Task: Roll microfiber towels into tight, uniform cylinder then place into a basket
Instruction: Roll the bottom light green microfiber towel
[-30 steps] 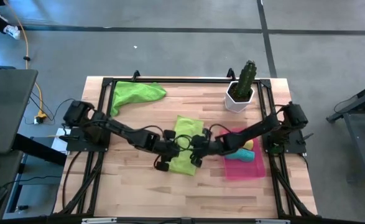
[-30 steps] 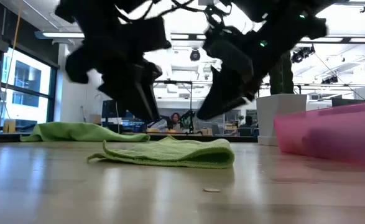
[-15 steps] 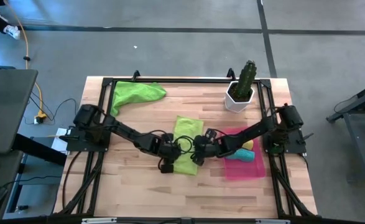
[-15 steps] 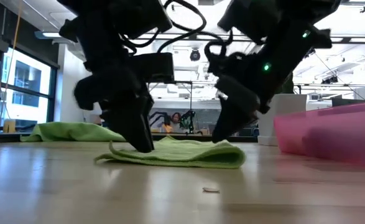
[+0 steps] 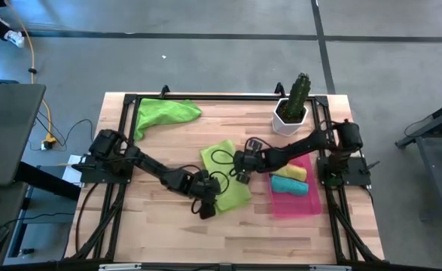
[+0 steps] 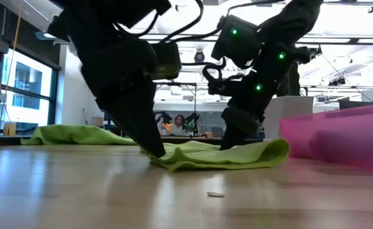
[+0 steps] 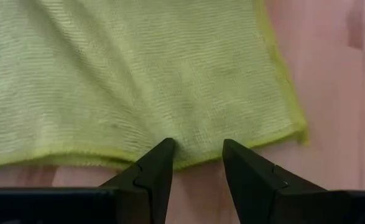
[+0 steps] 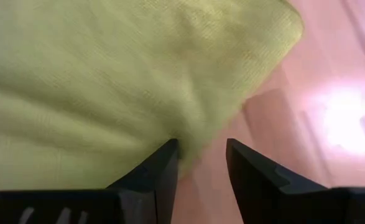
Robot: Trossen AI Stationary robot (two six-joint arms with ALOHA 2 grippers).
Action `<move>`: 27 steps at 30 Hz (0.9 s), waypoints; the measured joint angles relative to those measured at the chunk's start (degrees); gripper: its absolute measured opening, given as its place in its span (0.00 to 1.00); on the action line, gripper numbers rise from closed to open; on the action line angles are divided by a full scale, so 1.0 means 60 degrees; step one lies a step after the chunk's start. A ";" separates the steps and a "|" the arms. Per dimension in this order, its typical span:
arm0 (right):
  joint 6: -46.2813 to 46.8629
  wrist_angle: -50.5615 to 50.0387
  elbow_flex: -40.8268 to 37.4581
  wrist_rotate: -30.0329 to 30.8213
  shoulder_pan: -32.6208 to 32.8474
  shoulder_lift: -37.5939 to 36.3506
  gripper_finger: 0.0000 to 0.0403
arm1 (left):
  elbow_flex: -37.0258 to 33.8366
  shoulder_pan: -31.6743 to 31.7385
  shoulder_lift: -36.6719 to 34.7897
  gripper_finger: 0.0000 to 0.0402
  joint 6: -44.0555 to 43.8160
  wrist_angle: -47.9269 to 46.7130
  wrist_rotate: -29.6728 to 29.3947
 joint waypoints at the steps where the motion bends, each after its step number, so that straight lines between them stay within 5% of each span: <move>1: -0.0150 -0.0026 -0.0003 -0.0016 -0.0033 -0.0061 0.32 | -0.0004 -0.0009 -0.0044 0.33 0.0000 -0.0055 -0.0008; 8: -0.1226 -0.1423 -0.0015 -0.0418 -0.0040 -0.1378 0.32 | -0.0004 0.0026 -0.0729 0.33 0.0222 -0.0561 -0.0050; 16: -0.4345 -0.3098 -0.0015 -0.3705 -0.0032 -0.3139 0.32 | 0.0007 0.0030 -0.1296 0.33 0.2112 -0.1257 -0.0191; 22: -0.5605 -0.3181 -0.0015 -0.5263 0.0107 -0.3086 0.32 | 0.0000 -0.0147 -0.1132 0.33 0.3935 -0.0993 -0.0370; 27: -0.6502 -0.3233 -0.0015 -0.5139 0.0676 -0.2431 0.32 | 0.0007 -0.0467 -0.1143 0.33 0.5493 -0.0753 -0.0397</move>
